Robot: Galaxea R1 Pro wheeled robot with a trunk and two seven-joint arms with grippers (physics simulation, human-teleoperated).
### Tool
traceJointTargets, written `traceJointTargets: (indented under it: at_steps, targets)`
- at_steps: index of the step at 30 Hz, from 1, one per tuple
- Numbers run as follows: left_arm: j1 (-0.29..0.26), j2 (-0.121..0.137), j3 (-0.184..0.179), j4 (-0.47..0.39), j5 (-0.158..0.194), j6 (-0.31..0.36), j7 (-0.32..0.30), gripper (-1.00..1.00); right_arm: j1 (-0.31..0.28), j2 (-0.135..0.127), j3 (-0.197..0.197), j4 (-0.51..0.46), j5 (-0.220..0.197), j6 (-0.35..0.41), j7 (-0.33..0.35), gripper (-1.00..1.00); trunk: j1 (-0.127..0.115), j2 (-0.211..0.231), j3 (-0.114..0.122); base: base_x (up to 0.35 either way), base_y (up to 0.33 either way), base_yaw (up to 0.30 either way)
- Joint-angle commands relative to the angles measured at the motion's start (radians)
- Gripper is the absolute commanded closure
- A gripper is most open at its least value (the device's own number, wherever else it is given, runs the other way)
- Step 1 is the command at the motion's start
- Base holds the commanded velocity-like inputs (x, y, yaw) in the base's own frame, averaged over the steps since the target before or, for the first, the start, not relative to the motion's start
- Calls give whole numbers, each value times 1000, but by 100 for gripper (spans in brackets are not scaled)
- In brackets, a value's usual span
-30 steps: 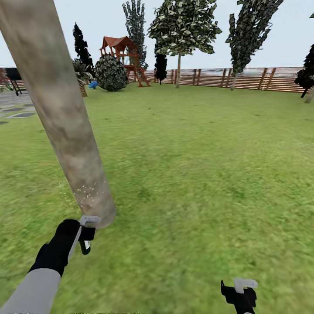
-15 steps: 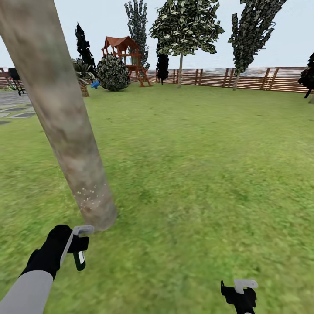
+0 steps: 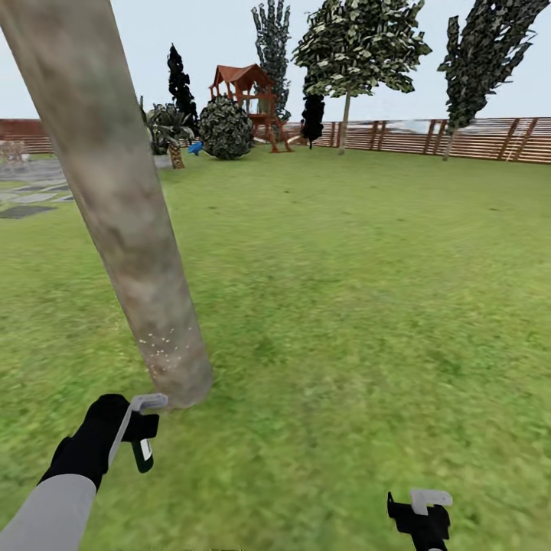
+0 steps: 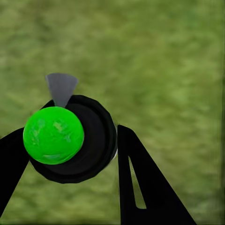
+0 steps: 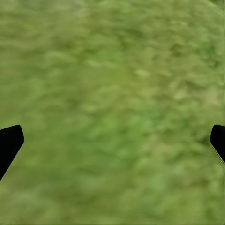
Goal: In the garden, pick up the pesticide atomizer on the floor and spray pesticide onto both trees until each tree trunk is fully covered.
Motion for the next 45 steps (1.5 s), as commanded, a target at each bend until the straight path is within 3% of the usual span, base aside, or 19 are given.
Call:
traceJointTargets:
  at_steps: [1,22,37,45]
  targets:
    - [-1,-1,2,-1,-11,3,-10,100,0,0,3,0,-1,-2,-2,-100,0,0,-1,1,-276,238]
    - [-1,1,5,-1,-13,3,-10,100,0,-1,3,0,-1,-2,-2,-100,0,0,-1,159,-245,13]
    - [-1,0,4,-1,-13,3,-10,100,0,0,3,0,-1,-2,-2,-100,0,0,-1,187,-228,252]
    - [-1,0,4,-1,-13,3,-10,100,0,0,3,0,-1,-2,-2,-100,0,0,-1,187,-228,37]
